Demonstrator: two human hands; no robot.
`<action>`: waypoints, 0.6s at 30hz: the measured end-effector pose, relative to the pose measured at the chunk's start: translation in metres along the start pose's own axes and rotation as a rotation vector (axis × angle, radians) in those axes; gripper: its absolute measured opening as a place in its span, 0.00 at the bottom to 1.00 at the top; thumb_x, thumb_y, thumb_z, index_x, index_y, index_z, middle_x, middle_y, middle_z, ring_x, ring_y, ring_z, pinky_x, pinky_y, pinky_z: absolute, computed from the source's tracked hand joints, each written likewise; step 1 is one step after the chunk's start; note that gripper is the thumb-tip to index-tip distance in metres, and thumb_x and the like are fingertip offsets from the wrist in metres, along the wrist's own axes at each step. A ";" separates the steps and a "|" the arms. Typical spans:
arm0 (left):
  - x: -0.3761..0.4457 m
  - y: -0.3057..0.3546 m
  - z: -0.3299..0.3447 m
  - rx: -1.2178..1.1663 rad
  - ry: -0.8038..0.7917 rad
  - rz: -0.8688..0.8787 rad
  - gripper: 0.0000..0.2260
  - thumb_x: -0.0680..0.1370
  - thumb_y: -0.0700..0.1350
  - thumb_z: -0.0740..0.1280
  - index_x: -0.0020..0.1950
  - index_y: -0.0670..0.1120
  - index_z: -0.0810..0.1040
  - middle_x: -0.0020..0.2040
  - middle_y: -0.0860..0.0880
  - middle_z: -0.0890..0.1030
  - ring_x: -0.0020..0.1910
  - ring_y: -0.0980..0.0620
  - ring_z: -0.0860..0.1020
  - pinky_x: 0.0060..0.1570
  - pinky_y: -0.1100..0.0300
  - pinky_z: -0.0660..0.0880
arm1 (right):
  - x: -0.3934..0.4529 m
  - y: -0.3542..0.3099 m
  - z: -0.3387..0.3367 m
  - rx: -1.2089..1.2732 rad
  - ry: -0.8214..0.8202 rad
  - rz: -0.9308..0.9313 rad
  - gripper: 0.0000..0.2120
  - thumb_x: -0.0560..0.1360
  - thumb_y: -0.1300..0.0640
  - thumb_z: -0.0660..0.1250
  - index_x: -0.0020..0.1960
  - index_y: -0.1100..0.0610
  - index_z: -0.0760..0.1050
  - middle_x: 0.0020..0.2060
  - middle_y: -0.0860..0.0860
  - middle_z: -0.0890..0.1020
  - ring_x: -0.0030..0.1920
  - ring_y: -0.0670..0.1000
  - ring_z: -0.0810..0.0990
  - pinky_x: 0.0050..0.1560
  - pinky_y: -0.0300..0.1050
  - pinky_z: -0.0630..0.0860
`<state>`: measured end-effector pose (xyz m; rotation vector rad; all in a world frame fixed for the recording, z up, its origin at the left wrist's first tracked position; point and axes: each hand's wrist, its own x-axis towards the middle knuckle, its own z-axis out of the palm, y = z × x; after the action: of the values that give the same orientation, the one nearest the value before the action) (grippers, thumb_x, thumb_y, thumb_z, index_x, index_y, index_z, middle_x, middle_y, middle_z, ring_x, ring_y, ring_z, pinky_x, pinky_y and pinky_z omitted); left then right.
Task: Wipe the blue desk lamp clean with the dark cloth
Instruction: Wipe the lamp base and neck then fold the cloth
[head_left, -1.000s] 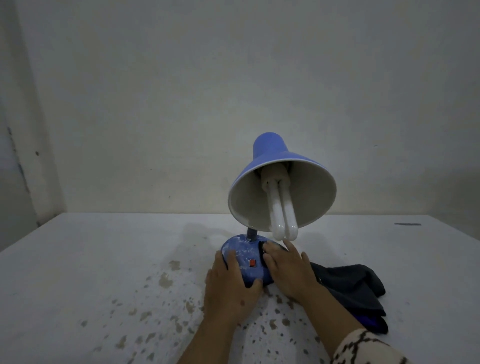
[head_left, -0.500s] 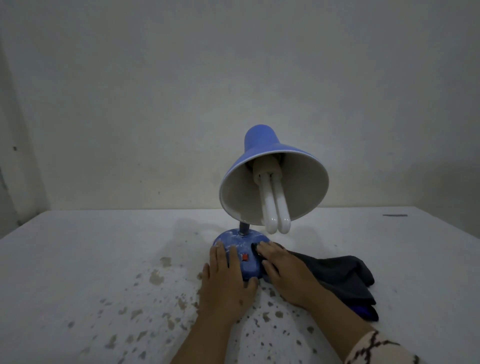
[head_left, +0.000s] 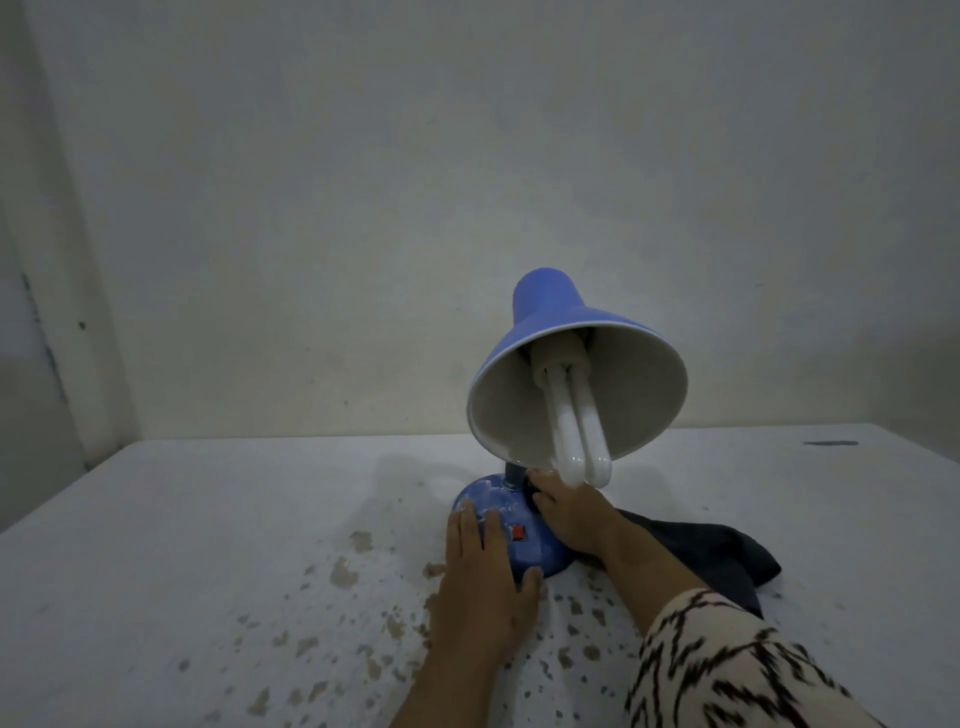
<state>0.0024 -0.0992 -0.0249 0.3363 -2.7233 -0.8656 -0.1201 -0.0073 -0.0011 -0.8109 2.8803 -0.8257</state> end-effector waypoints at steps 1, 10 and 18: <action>0.000 0.000 0.000 -0.001 -0.001 0.001 0.34 0.79 0.55 0.57 0.77 0.46 0.40 0.77 0.47 0.37 0.77 0.49 0.38 0.75 0.59 0.44 | -0.004 -0.001 -0.001 0.008 0.010 -0.011 0.14 0.79 0.58 0.55 0.60 0.61 0.71 0.58 0.60 0.77 0.58 0.59 0.76 0.63 0.52 0.71; 0.000 -0.001 0.001 -0.019 0.018 0.002 0.33 0.79 0.54 0.58 0.77 0.47 0.43 0.78 0.47 0.39 0.77 0.49 0.40 0.74 0.59 0.46 | -0.054 -0.007 -0.009 -0.019 0.023 -0.187 0.19 0.80 0.61 0.54 0.70 0.58 0.65 0.70 0.52 0.68 0.71 0.49 0.64 0.63 0.25 0.48; 0.000 -0.005 -0.002 -0.046 0.004 0.034 0.32 0.80 0.52 0.58 0.76 0.47 0.44 0.77 0.47 0.38 0.77 0.49 0.39 0.75 0.58 0.44 | -0.087 -0.010 0.003 -0.063 0.101 -0.201 0.21 0.78 0.54 0.60 0.70 0.50 0.64 0.70 0.46 0.68 0.71 0.44 0.63 0.69 0.32 0.52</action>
<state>0.0035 -0.1047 -0.0261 0.2814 -2.6926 -0.9160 -0.0398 0.0265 -0.0077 -1.1123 2.9615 -0.8185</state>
